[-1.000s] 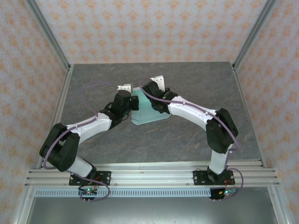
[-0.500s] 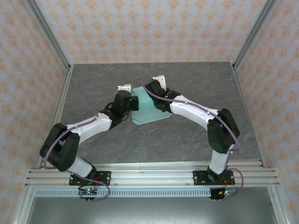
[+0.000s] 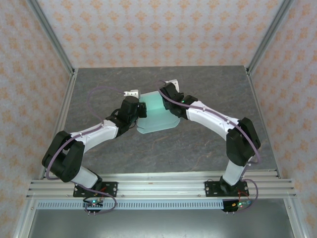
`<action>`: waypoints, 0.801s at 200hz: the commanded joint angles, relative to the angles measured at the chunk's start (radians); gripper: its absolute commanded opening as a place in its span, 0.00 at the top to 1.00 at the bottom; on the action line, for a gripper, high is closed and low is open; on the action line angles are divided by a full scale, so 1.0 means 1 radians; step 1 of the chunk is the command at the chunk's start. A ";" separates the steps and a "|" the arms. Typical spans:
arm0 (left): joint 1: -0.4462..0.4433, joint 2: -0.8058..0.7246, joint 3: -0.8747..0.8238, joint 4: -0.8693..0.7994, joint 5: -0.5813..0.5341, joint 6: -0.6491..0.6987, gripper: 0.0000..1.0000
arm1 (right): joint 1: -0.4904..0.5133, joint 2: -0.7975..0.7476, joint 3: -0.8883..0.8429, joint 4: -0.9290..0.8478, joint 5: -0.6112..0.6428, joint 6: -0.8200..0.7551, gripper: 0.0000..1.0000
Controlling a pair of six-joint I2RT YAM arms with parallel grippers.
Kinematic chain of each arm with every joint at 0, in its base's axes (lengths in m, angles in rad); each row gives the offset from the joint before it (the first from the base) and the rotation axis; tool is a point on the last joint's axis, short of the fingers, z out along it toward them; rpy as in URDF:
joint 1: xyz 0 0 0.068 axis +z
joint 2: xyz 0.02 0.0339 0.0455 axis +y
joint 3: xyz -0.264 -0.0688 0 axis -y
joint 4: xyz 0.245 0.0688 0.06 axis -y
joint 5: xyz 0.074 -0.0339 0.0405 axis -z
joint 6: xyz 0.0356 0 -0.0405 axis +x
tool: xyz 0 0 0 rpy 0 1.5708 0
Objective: Fold the paper box
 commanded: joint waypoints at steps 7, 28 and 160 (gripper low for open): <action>-0.014 0.011 0.024 -0.017 0.024 0.014 1.00 | -0.013 -0.045 -0.009 0.002 -0.106 -0.017 0.40; -0.013 0.011 0.024 -0.018 0.024 0.014 1.00 | -0.013 -0.046 -0.007 0.004 -0.130 -0.022 0.36; -0.013 0.029 0.063 -0.112 -0.026 0.037 1.00 | -0.056 -0.225 -0.001 -0.046 -0.339 -0.048 0.26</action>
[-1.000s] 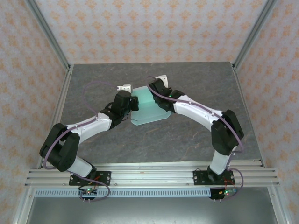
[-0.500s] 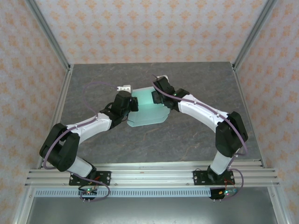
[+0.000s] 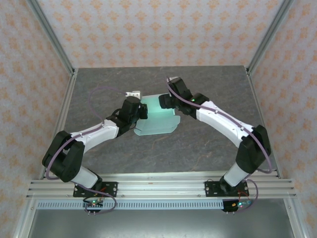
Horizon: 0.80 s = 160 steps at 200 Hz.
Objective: Fold the paper box
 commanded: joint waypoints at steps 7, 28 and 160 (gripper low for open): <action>-0.004 0.026 0.049 -0.073 -0.049 0.032 1.00 | -0.029 -0.093 -0.001 -0.031 -0.091 -0.014 0.26; -0.004 0.041 0.069 -0.108 -0.059 0.043 1.00 | -0.050 -0.125 -0.005 -0.034 -0.139 -0.008 0.26; 0.133 0.253 0.451 -0.793 0.258 0.344 1.00 | -0.104 -0.151 -0.124 -0.013 -0.034 0.040 0.28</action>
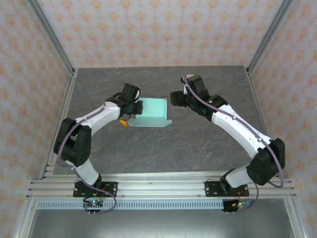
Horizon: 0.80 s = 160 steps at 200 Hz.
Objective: Fold the paper box
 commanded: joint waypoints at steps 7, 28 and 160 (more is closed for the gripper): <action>-0.002 0.061 0.130 -0.303 0.111 0.165 0.99 | -0.003 -0.004 -0.033 -0.005 0.060 0.008 0.28; -0.002 0.124 0.226 -0.445 0.091 0.239 0.99 | -0.003 -0.023 -0.074 -0.003 0.093 0.001 0.29; -0.103 0.602 0.769 -0.903 -0.081 0.392 0.90 | -0.003 -0.045 -0.221 0.033 0.176 -0.013 0.29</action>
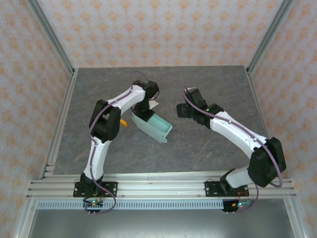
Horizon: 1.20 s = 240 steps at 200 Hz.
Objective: Fold the paper box
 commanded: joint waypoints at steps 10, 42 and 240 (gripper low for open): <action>-0.022 0.079 0.125 -0.127 -0.112 0.013 0.89 | -0.003 -0.022 -0.018 0.009 0.053 -0.015 0.29; -0.044 0.149 0.199 -0.145 -0.200 -0.011 0.93 | -0.003 -0.020 -0.021 0.007 0.063 -0.023 0.29; -0.140 0.290 0.465 -0.109 -0.209 0.428 0.88 | -0.049 -0.177 -0.068 -0.127 0.165 -0.002 0.28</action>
